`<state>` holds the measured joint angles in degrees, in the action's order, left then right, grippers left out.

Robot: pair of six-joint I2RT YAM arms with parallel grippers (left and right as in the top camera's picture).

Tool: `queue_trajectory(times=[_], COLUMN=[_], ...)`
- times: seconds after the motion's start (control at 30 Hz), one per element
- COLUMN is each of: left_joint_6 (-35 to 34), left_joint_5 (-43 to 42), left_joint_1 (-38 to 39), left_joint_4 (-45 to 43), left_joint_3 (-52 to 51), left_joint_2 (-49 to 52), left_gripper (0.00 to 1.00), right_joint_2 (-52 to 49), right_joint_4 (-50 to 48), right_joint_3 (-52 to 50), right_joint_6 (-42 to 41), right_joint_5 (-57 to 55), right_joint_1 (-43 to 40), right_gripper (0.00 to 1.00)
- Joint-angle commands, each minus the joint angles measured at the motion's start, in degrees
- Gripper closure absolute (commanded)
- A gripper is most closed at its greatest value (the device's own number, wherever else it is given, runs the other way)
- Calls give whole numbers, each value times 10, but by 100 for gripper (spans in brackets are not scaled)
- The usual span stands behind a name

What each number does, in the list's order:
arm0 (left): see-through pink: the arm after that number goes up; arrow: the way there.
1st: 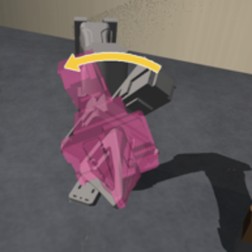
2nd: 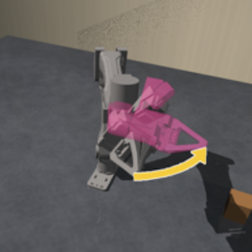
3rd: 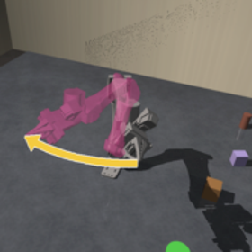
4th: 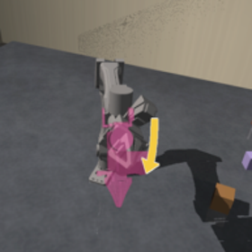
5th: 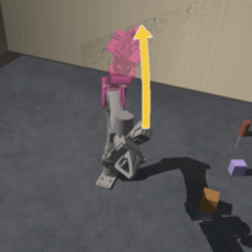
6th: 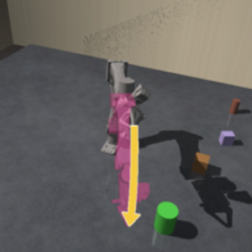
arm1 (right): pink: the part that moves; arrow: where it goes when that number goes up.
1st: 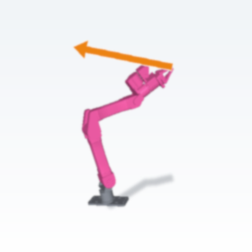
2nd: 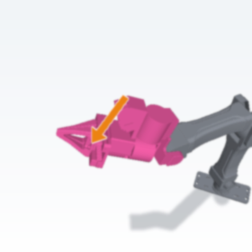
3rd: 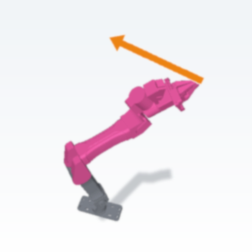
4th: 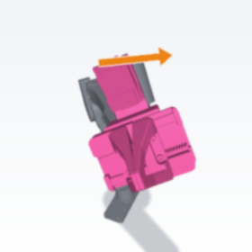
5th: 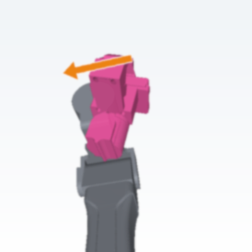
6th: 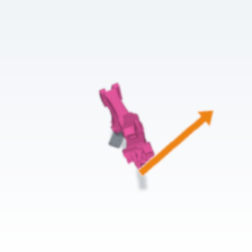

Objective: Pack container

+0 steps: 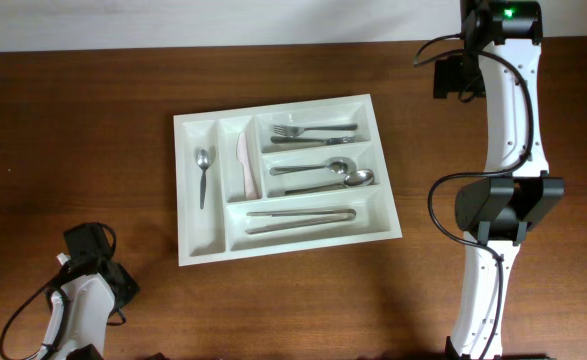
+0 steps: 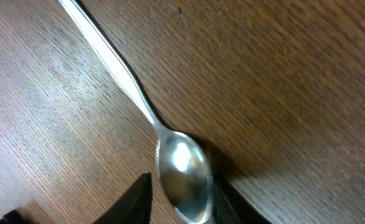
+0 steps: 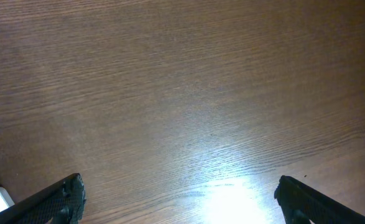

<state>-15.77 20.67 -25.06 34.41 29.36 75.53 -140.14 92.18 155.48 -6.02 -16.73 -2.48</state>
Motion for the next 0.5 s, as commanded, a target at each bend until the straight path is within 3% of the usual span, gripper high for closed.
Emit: queue_trajectory(times=[0.0, 0.23, 0.33, 0.47], left_joint_6=[0, 0, 0, 0], left_joint_5=[8, 9, 8, 9], left_joint_1=[-2, -2, -2, -2], left_joint_4=[-4, -8, -10, -13], left_joint_3=[-6, -6, -6, -6], left_joint_2=[-5, -5, -5, -5], left_gripper=[78, 86, 97, 98], right_joint_2=[16, 16, 16, 16], right_joint_4=[0, 0, 0, 0], right_joint_3=[10, 10, 10, 10], right_joint_6=[-7, -7, -7, -7], right_joint_5=[-13, -13, -13, -13], right_joint_1=[2, 2, 2, 2], right_gripper=[1, 1, 1, 1])
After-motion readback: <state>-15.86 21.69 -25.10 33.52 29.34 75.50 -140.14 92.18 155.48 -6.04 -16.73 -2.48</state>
